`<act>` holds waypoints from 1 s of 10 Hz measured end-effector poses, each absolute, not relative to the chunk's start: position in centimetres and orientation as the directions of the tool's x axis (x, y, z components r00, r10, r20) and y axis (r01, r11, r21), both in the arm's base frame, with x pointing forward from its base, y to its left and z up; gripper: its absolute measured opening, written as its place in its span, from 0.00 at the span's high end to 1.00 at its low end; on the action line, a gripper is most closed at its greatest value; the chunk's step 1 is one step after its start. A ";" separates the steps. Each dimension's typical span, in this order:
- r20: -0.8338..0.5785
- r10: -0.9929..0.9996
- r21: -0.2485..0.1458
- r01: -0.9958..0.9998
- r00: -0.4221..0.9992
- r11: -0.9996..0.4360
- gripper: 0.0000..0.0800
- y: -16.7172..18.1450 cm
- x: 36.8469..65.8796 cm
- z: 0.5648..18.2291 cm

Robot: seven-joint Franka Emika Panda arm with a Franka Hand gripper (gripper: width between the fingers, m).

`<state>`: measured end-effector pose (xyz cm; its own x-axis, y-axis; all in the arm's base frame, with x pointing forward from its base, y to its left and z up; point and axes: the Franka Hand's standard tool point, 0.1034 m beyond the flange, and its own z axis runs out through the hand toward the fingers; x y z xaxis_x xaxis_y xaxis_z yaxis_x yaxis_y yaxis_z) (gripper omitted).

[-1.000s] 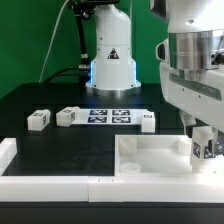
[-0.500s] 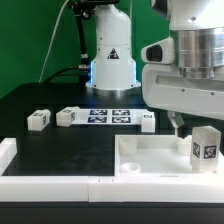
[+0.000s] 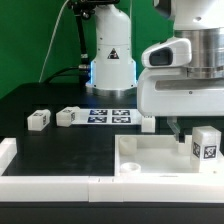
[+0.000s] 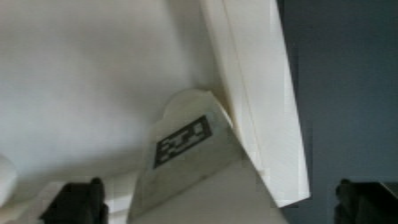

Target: Assemble one leg

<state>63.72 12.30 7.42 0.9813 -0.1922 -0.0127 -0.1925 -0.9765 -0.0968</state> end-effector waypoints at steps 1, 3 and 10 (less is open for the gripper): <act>-0.002 -0.091 -0.088 -0.090 0.996 -0.992 0.19 12.3 63.7 7.4; 0.017 0.138 -0.067 0.139 0.990 -0.988 0.19 11.9 63.8 7.4; 0.015 0.112 -0.068 0.113 0.994 -0.991 0.64 11.9 63.7 7.4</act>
Offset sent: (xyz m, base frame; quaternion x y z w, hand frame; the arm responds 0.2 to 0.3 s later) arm 0.0000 0.0000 0.0000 0.0000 0.0000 -0.0899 0.9960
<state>63.75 11.92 7.37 0.9935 0.1124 0.0154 0.1132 -0.9913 -0.0677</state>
